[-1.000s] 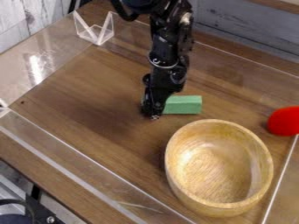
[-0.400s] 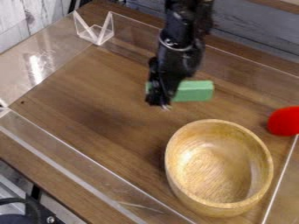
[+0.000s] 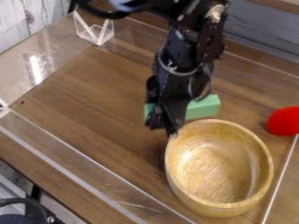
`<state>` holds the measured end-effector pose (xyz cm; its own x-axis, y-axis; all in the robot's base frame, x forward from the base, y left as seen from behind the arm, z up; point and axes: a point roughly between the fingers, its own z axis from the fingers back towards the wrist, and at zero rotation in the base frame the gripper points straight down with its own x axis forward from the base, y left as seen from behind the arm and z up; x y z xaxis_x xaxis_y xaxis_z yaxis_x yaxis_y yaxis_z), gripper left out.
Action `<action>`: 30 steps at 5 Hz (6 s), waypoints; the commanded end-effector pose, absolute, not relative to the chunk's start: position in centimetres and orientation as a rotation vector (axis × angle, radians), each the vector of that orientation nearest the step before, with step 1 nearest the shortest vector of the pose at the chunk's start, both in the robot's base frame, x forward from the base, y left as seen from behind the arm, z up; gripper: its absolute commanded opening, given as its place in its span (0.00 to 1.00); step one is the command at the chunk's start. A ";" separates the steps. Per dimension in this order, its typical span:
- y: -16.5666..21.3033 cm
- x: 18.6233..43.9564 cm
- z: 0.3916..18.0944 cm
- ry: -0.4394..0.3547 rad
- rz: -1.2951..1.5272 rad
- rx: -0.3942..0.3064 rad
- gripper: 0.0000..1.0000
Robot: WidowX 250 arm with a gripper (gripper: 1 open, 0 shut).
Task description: Put the green block in the brown bowl
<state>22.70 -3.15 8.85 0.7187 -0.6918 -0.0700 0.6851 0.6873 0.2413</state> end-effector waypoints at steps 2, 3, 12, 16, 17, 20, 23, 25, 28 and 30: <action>-5.1 21.7 12.1 -0.090 -0.708 0.242 0.00; -7.1 21.4 13.2 -0.112 -0.746 0.222 0.00; -8.7 18.4 12.7 -0.199 -0.750 0.038 0.00; -8.9 18.4 15.9 -0.179 -0.643 -0.018 0.00; -10.6 20.6 16.8 -0.183 -0.610 -0.017 0.00; -14.1 21.6 15.2 -0.177 -0.669 -0.057 0.00; -13.5 22.2 14.7 -0.161 -0.673 -0.055 0.00; -11.7 22.1 14.9 -0.152 -0.612 -0.043 0.00; -10.3 21.1 15.5 -0.142 -0.511 -0.044 0.00; -11.3 22.1 16.1 -0.119 -0.538 -0.036 0.00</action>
<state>21.37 -10.98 14.78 0.8566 -0.5107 0.0732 0.5128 0.8584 -0.0121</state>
